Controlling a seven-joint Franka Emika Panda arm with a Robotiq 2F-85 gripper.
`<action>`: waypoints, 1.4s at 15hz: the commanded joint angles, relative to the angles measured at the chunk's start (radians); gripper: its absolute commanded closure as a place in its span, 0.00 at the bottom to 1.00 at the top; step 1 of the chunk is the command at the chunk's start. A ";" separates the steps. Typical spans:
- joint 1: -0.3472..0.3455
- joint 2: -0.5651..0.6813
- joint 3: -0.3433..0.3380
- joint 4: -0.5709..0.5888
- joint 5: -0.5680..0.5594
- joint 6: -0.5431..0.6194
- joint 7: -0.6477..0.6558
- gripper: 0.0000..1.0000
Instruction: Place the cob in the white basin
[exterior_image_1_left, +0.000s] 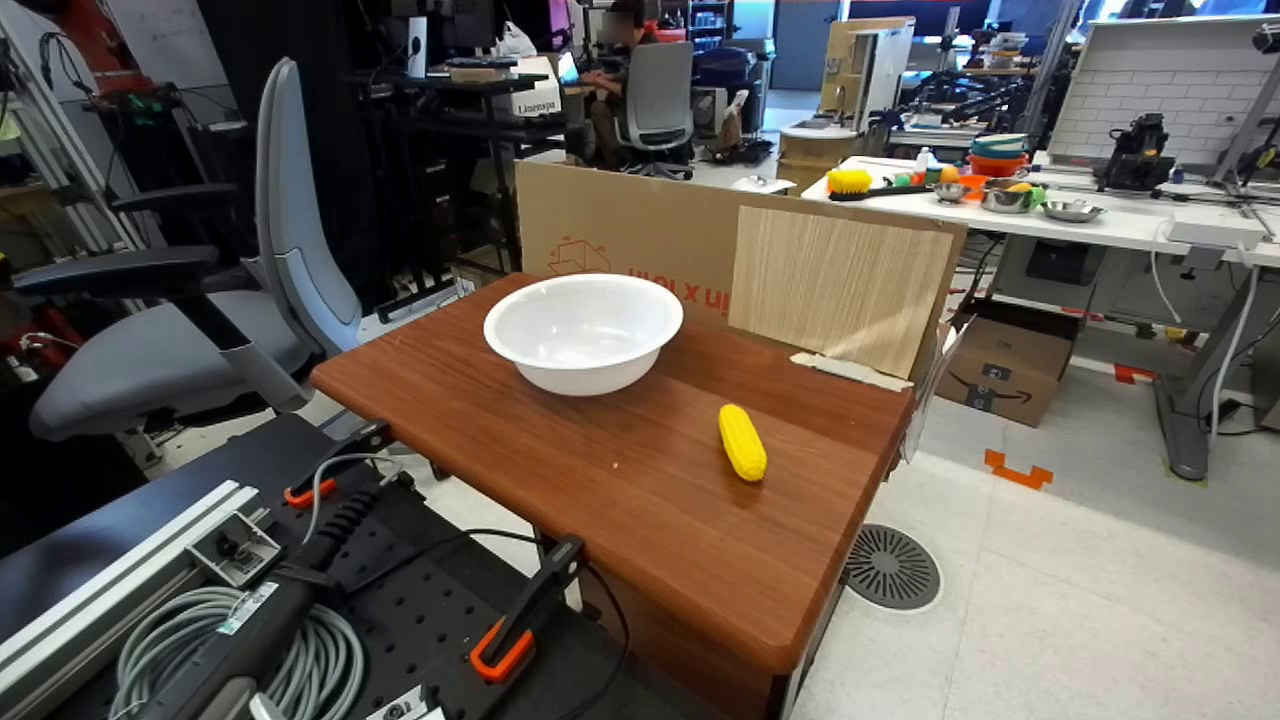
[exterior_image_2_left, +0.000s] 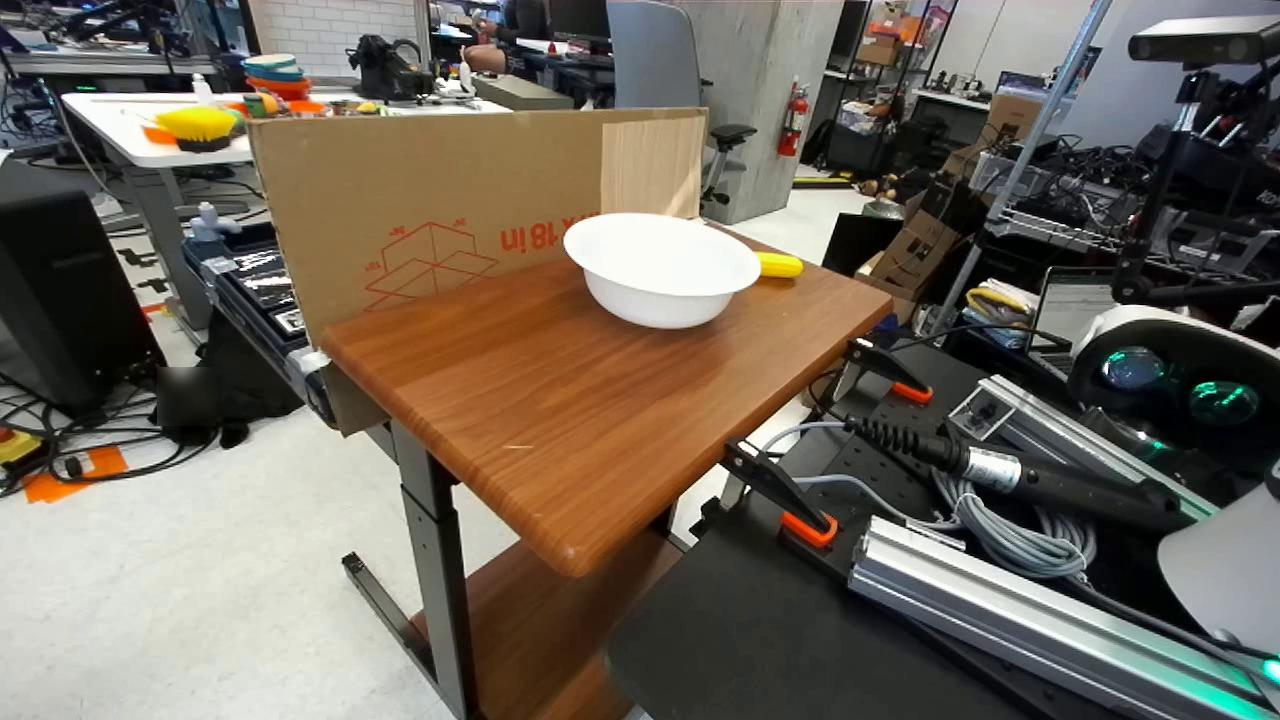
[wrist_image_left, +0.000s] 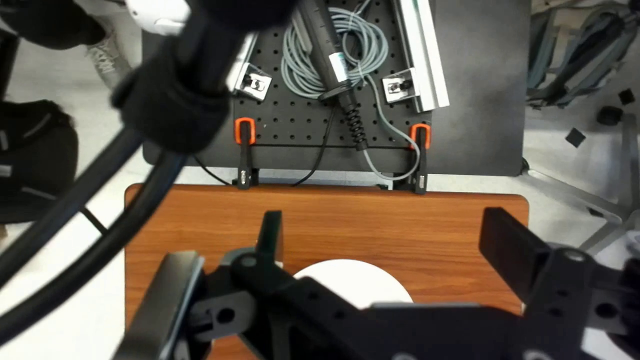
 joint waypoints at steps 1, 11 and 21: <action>0.012 0.178 -0.026 0.147 -0.095 0.004 -0.194 0.00; -0.064 0.585 -0.071 0.462 -0.243 -0.033 -0.631 0.00; -0.083 0.517 -0.068 0.301 -0.138 0.410 -0.558 0.00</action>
